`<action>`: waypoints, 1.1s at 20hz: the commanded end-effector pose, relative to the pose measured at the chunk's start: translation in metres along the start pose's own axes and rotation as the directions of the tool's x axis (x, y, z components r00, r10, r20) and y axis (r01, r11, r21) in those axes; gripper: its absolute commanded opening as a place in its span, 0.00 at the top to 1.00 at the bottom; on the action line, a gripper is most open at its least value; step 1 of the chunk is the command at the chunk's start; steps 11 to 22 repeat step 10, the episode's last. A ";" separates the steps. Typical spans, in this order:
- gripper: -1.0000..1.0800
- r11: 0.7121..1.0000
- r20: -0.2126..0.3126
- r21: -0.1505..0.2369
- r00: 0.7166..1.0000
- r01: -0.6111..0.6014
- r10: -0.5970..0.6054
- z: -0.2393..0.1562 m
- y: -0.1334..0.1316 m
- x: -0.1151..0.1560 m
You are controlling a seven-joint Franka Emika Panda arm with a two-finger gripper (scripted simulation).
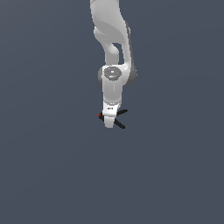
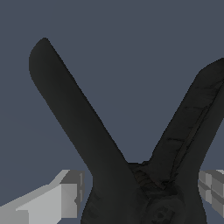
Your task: Pick up the object and move it to a goal position.
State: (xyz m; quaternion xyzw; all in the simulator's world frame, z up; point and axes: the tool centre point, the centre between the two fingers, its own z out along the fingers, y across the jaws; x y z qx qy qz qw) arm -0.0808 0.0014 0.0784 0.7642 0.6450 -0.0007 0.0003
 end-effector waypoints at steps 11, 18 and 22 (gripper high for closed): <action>1.00 1.000 -0.001 -0.001 1.000 0.001 -0.001 -0.017 -0.011 -0.027; 1.00 1.000 -0.001 -0.001 1.000 0.001 -0.001 -0.017 -0.011 -0.027; 1.00 1.000 -0.001 -0.001 1.000 0.001 -0.001 -0.017 -0.011 -0.027</action>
